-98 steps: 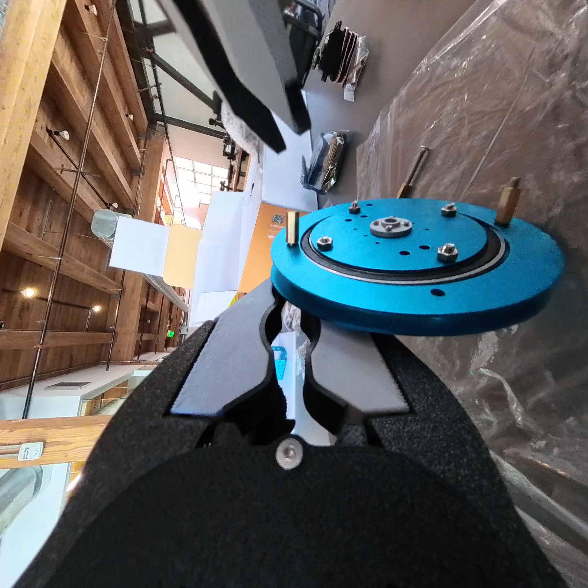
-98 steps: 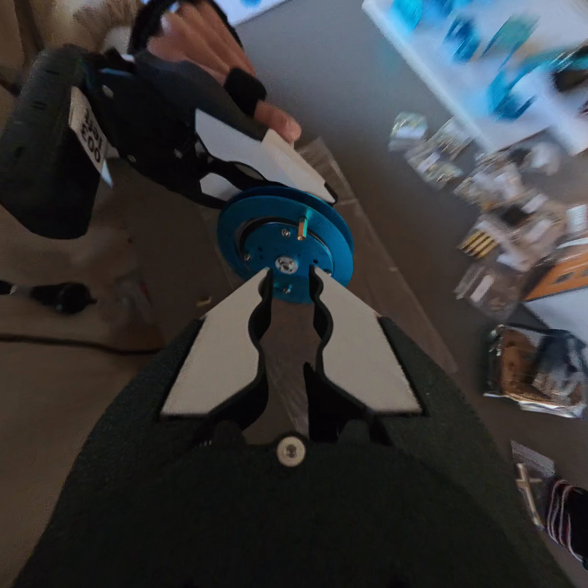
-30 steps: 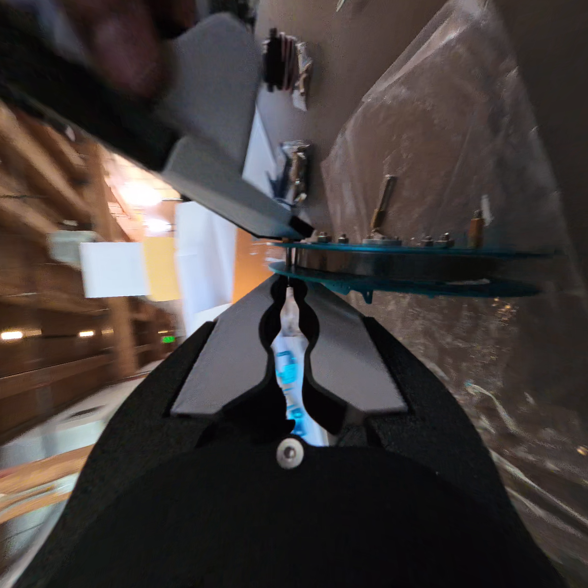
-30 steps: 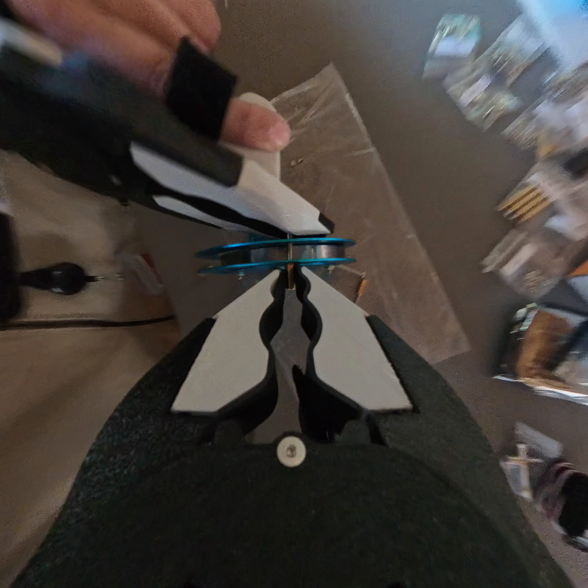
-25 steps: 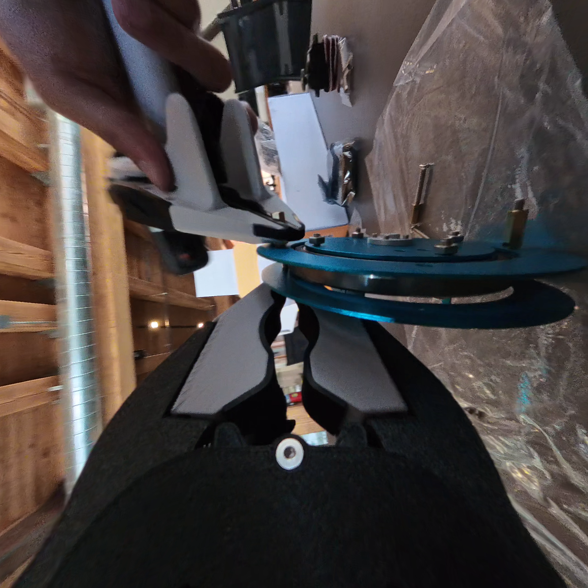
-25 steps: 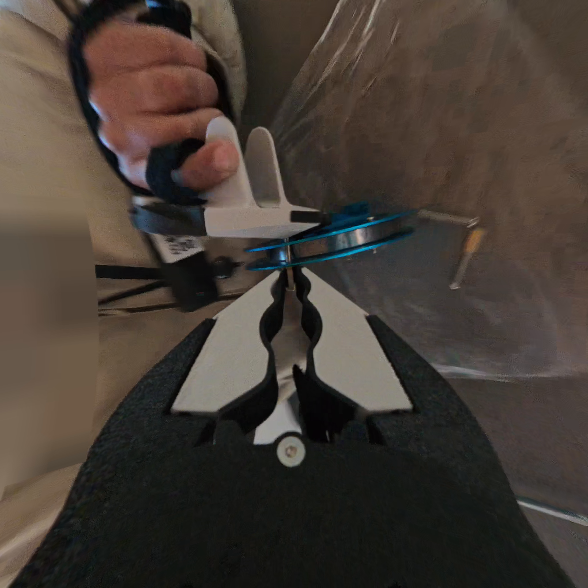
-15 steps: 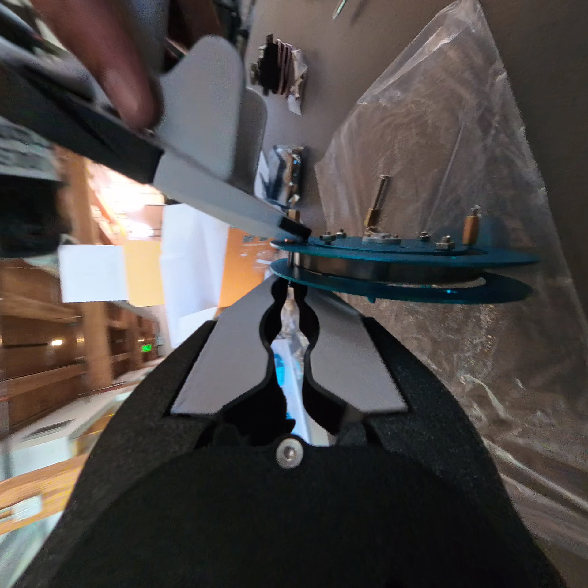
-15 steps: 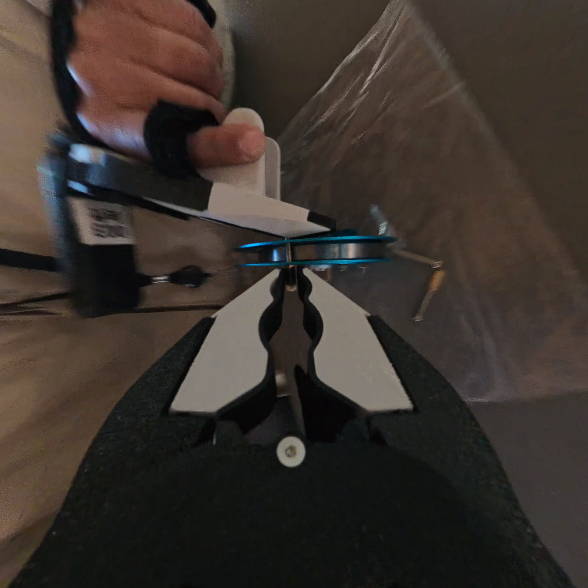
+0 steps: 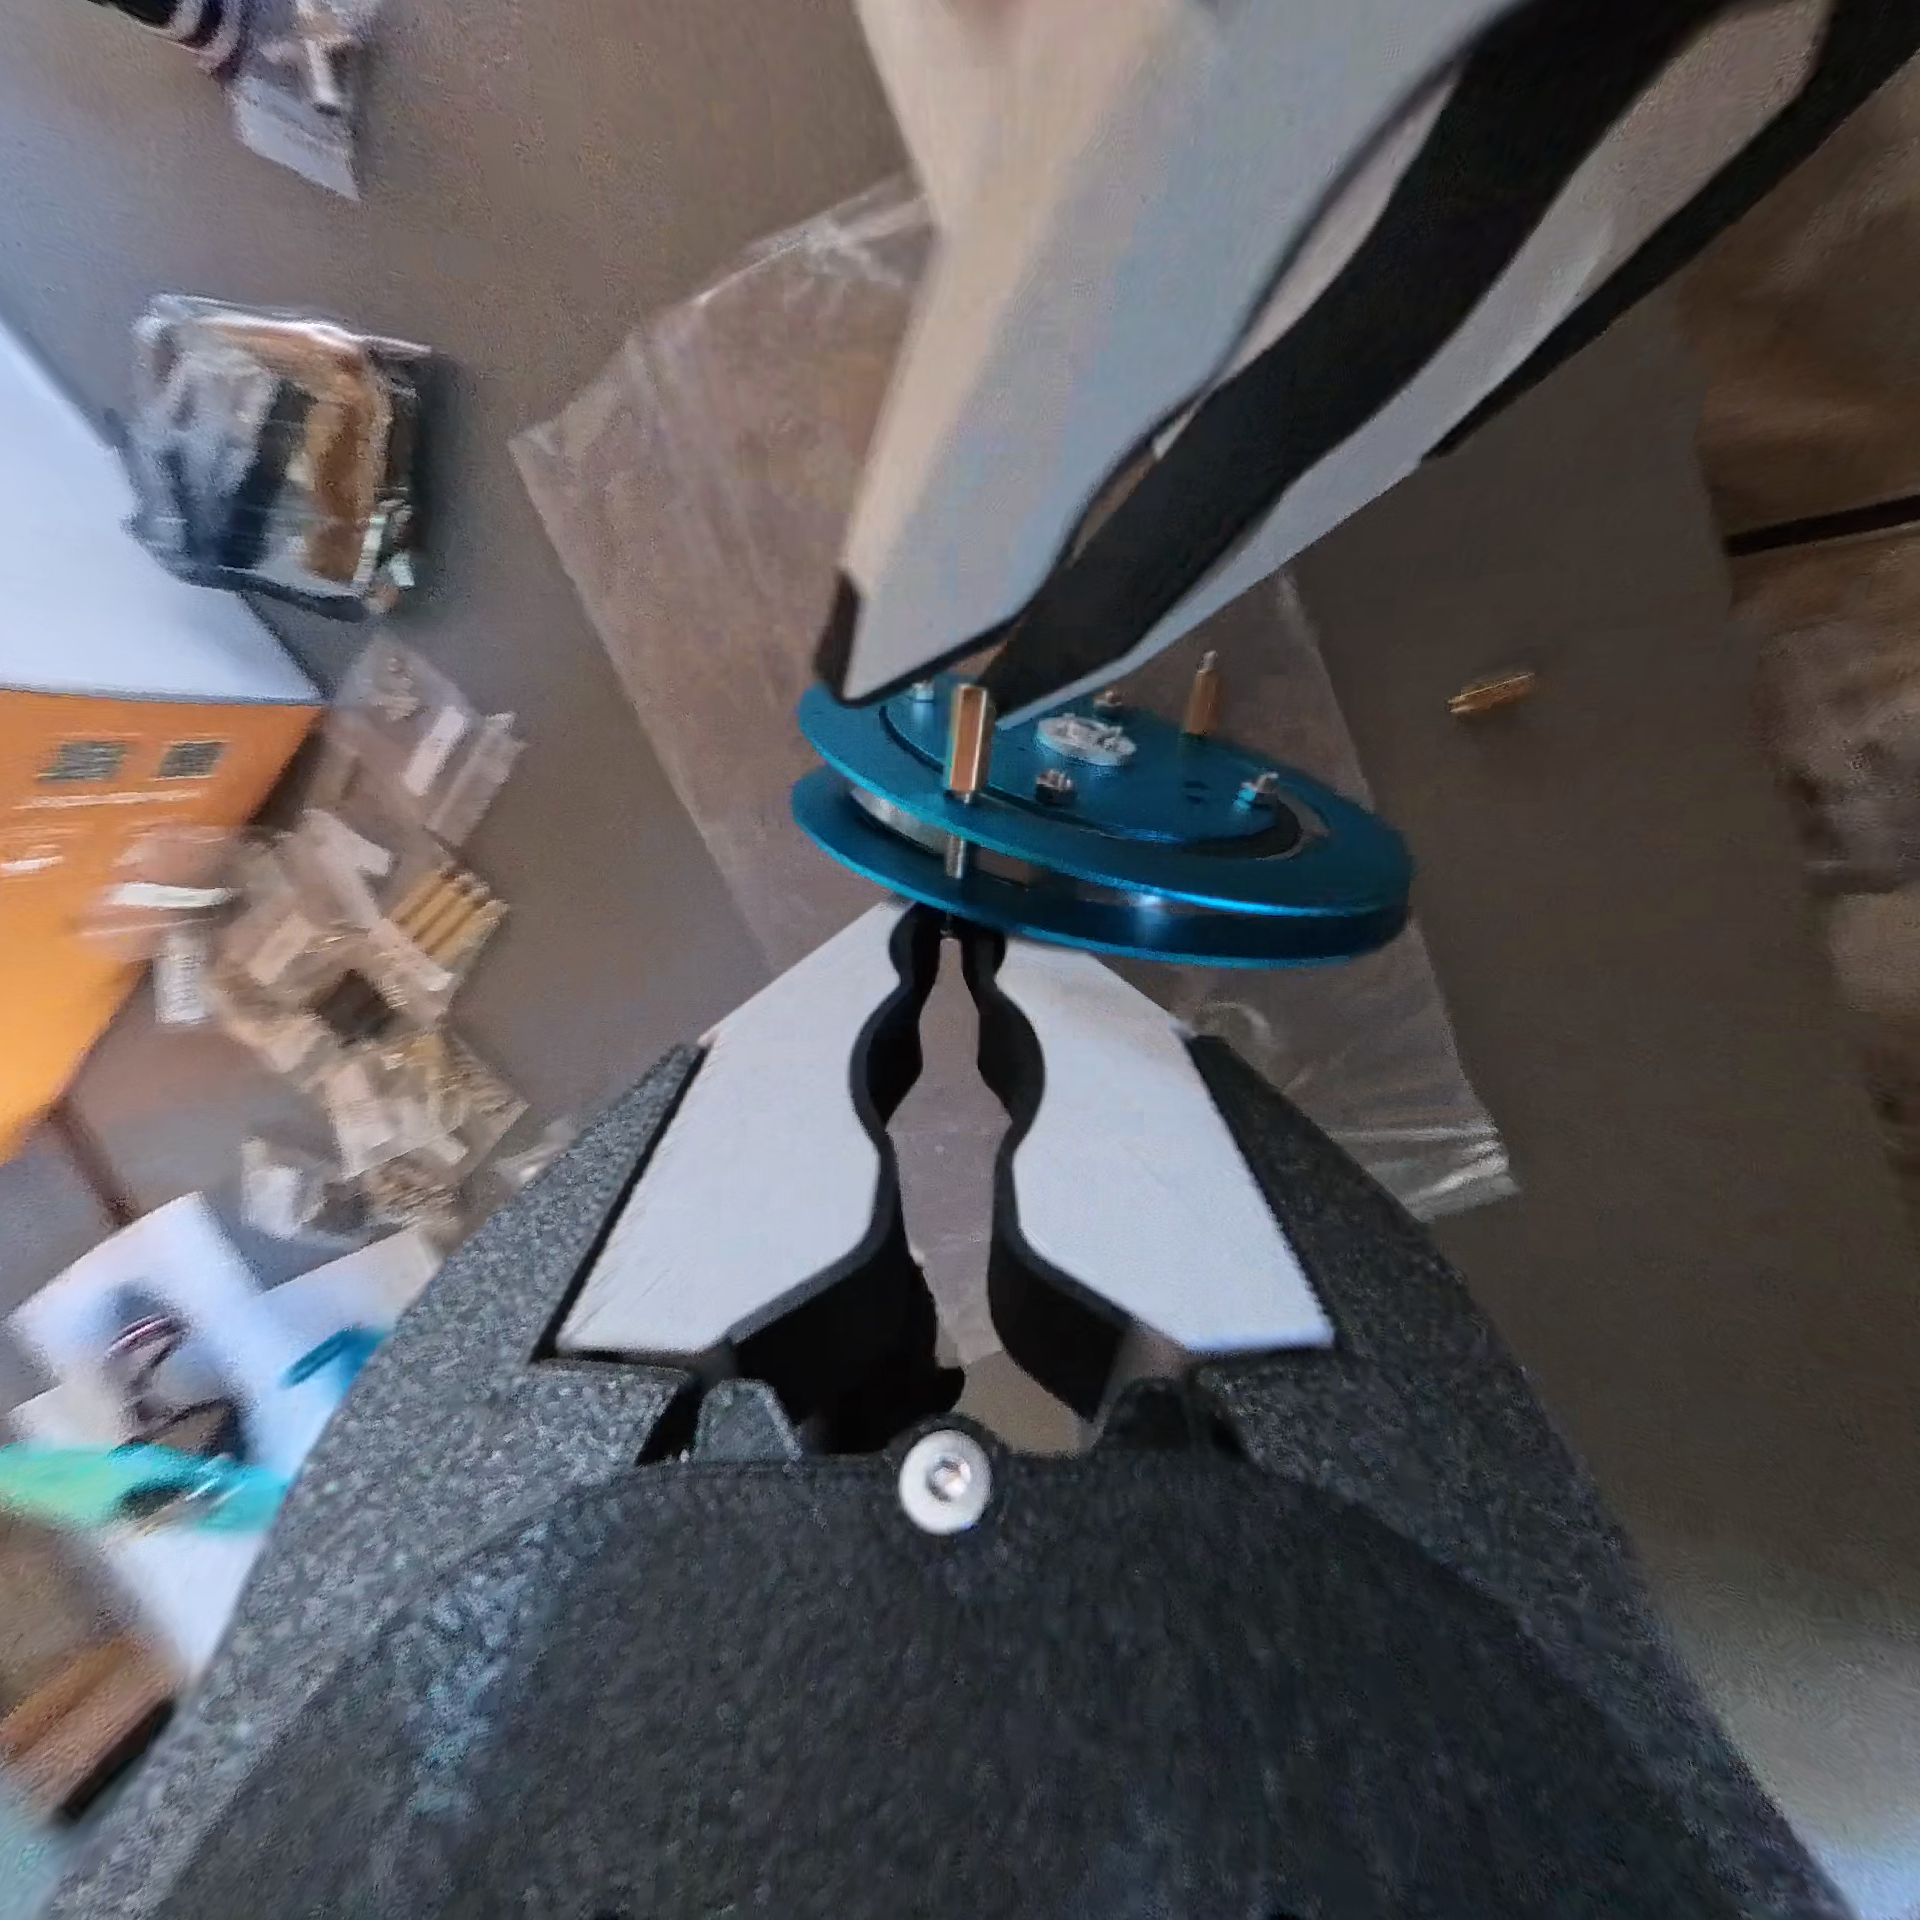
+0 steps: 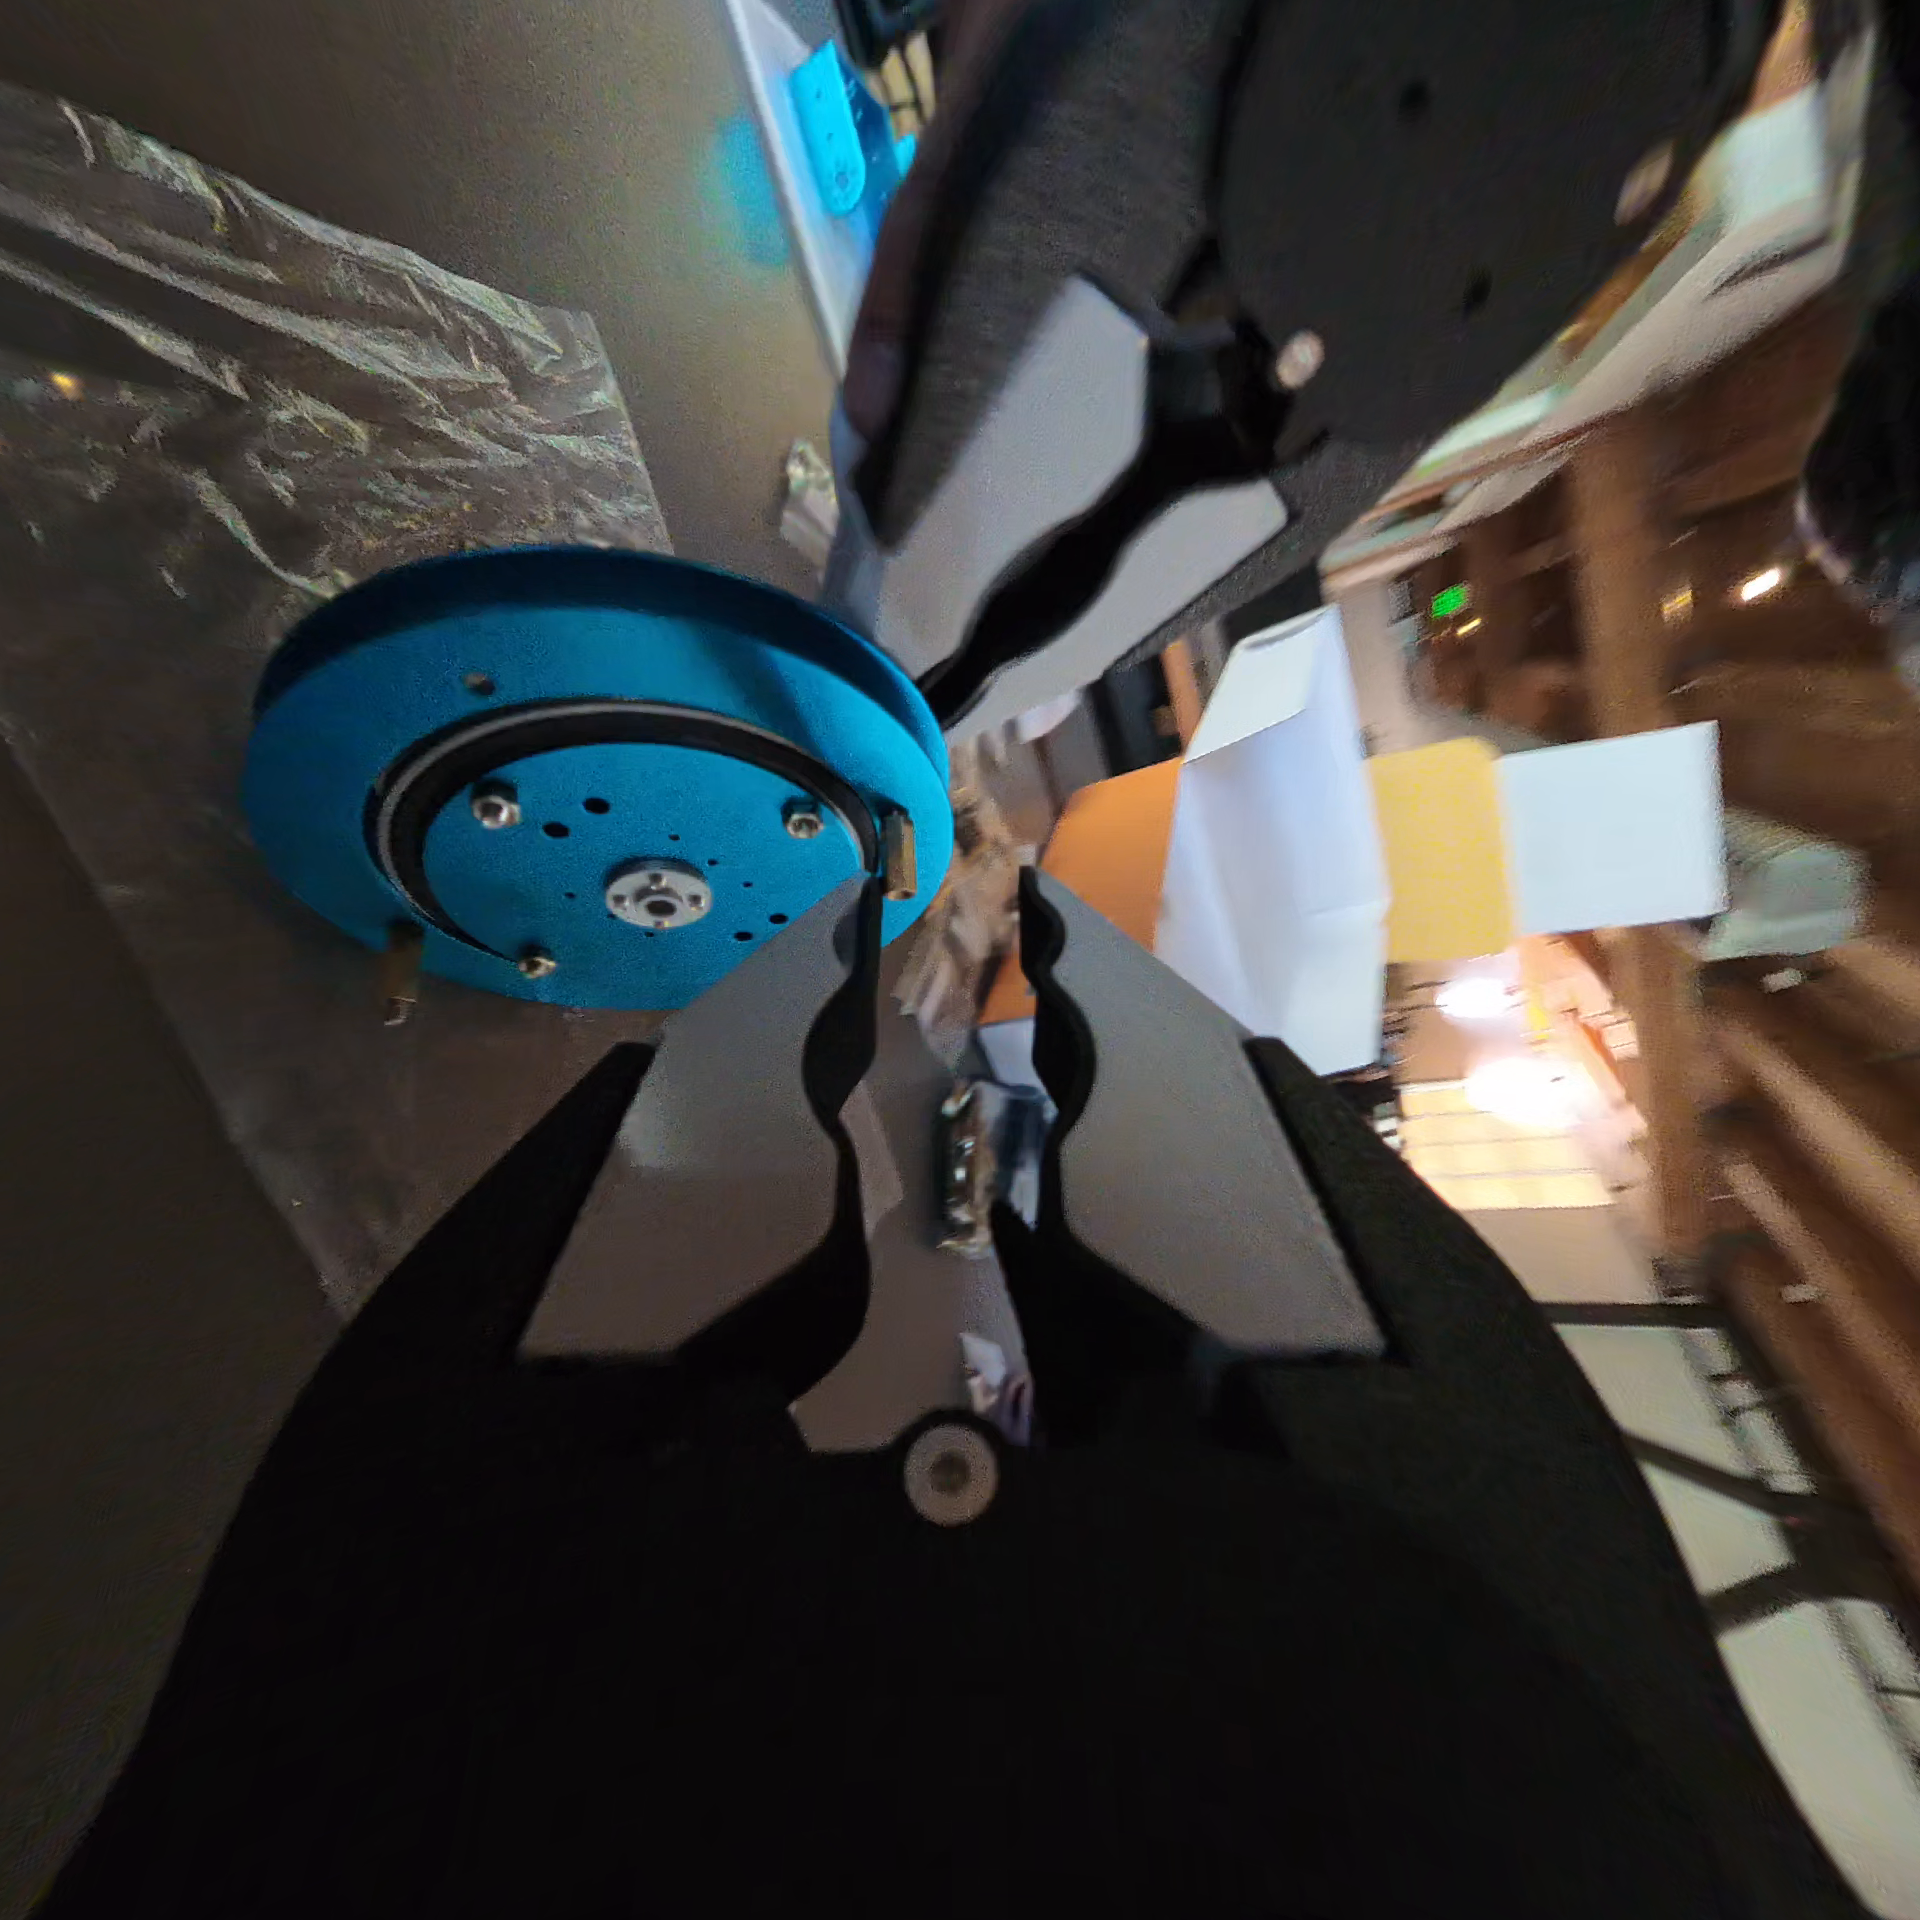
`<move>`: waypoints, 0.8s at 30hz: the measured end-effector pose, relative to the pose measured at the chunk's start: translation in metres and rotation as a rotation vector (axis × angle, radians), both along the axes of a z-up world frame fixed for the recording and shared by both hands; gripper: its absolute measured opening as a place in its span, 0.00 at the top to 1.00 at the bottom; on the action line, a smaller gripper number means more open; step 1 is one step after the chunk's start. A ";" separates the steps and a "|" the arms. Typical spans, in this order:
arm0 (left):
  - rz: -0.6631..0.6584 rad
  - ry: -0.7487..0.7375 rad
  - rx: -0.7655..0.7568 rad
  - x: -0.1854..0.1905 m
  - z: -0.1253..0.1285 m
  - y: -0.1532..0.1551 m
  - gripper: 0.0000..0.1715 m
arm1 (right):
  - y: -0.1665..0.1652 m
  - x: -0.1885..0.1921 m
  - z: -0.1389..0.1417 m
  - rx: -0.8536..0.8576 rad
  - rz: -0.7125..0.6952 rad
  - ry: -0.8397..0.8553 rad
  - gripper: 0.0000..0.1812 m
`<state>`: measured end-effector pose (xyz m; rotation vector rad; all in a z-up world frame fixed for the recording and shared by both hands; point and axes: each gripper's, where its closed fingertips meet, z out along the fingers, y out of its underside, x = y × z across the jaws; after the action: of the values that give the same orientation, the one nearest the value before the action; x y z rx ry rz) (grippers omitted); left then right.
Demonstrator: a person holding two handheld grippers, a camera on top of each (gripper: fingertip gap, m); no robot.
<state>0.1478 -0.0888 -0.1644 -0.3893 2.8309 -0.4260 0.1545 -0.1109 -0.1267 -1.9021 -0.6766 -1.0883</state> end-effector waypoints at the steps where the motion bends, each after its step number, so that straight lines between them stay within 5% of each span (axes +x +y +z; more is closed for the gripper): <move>1: 0.002 0.060 -0.041 -0.002 0.001 -0.001 0.99 | -0.001 -0.002 -0.001 0.015 0.008 -0.053 0.86; 11: 0.071 0.561 -0.326 -0.023 0.007 -0.016 0.99 | 0.001 -0.014 -0.007 -0.054 0.064 -0.230 0.97; 24: 0.129 0.664 -0.471 -0.022 0.011 -0.012 0.99 | 0.005 0.002 -0.012 -0.083 0.074 -0.214 0.91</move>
<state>0.1257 -0.1011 -0.1535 -0.9536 3.2679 -1.1227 0.1569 -0.1058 -0.1385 -1.8293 -0.9179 -1.2443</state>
